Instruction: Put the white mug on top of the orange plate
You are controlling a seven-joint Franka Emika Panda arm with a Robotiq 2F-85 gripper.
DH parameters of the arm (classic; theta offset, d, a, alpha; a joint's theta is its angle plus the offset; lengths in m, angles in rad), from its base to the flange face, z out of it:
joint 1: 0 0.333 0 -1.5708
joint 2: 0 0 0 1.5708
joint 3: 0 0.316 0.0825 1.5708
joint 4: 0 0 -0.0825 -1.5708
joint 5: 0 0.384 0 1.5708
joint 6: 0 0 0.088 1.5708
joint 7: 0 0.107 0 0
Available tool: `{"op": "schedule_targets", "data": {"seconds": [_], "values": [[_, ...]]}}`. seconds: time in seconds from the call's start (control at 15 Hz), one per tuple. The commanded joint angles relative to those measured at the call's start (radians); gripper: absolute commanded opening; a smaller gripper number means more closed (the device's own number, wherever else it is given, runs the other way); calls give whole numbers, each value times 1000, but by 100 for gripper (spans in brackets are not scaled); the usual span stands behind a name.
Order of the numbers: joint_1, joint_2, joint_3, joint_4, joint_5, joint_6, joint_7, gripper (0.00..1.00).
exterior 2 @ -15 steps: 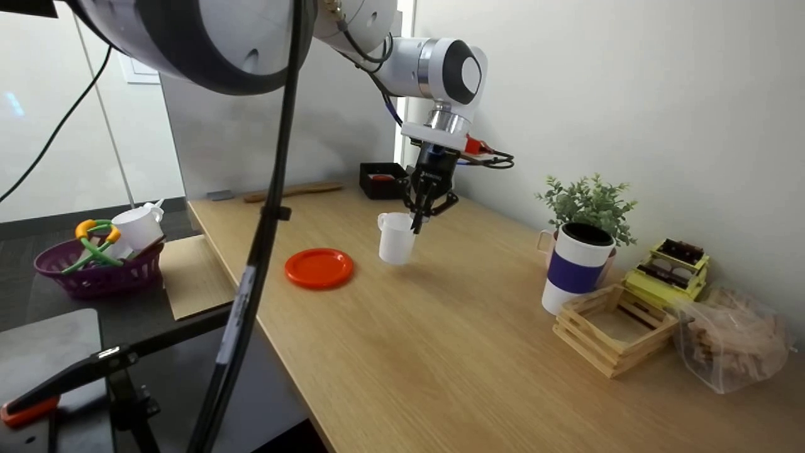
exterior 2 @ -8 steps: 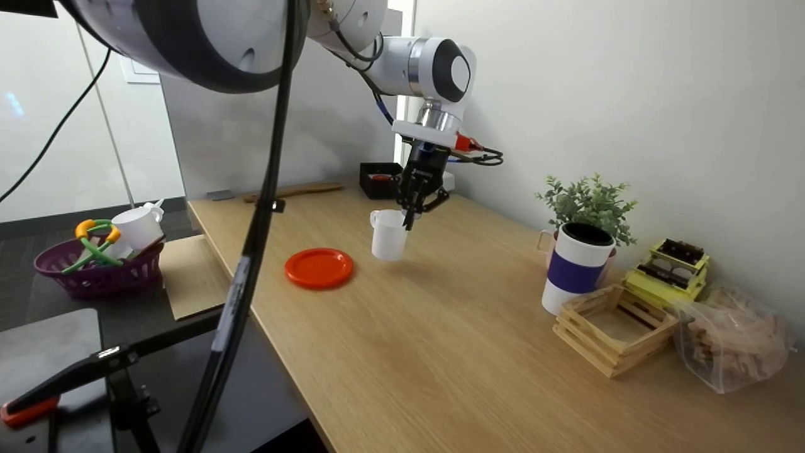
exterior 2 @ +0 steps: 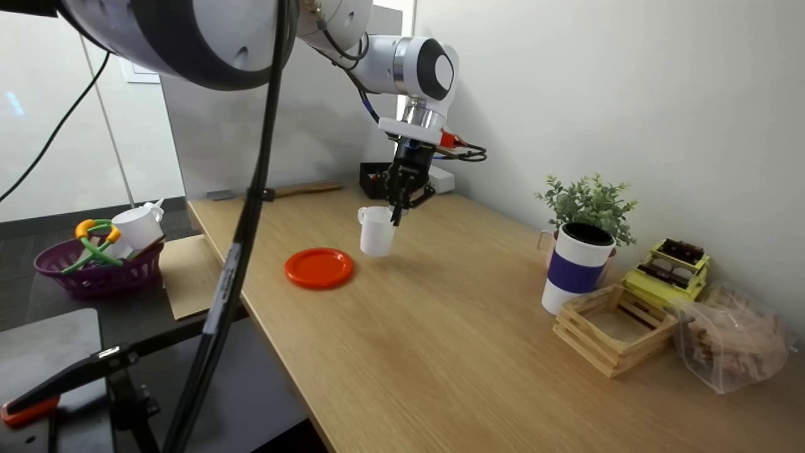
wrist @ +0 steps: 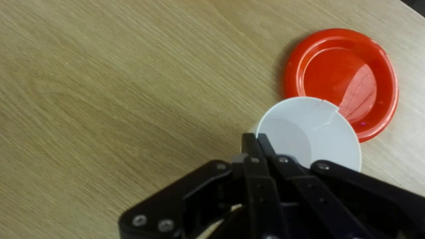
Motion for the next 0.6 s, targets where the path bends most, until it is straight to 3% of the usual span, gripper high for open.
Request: {"op": "schedule_targets", "data": {"seconds": [0.0, 0.07, 0.53], "values": [[12, -35, -5, -52, -9, 8, 18, 0], [8, 0, 0, -1, 0, 0, 2, 1], [11, 0, 0, -2, 0, 0, 4, 1]]}}
